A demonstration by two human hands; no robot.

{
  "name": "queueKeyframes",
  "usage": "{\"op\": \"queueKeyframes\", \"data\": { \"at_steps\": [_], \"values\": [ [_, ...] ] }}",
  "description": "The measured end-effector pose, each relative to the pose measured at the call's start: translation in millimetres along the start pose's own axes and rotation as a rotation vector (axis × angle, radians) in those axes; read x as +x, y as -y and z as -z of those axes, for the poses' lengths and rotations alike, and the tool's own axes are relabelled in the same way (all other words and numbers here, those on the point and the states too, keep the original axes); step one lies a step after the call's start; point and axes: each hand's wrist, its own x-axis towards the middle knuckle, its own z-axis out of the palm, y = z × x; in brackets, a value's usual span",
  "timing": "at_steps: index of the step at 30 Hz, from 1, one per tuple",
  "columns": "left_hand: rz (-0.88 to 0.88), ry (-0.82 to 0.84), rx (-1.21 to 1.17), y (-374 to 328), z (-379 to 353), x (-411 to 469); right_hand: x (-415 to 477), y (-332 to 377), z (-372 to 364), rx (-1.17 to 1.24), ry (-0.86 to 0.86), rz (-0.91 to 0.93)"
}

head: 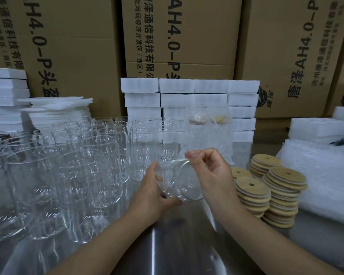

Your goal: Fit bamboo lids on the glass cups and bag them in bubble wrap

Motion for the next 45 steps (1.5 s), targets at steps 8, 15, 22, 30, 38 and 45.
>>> {"op": "queueKeyframes", "data": {
  "at_steps": [8,15,22,30,38,45],
  "values": [
    [0.007,0.027,-0.148,3.6,-1.6,2.1,5.2,8.0,4.5,0.121,0.139,-0.155],
    [0.070,0.065,-0.299,2.7,-5.0,3.6,14.9,7.9,8.7,0.383,0.070,-0.295],
    [0.053,0.032,-0.346,2.2,-6.9,4.0,11.9,11.6,8.3,0.341,0.189,-0.280],
    [0.026,0.003,-0.326,6.8,-6.9,7.0,10.2,13.5,10.4,0.361,0.263,-0.259],
    [0.055,0.007,-0.302,2.9,-2.8,8.3,10.2,8.9,11.9,0.247,0.379,-0.197],
    [0.096,-0.042,-0.299,1.8,-4.6,6.0,8.2,4.8,13.2,0.015,0.424,-0.100]
  ]
}}
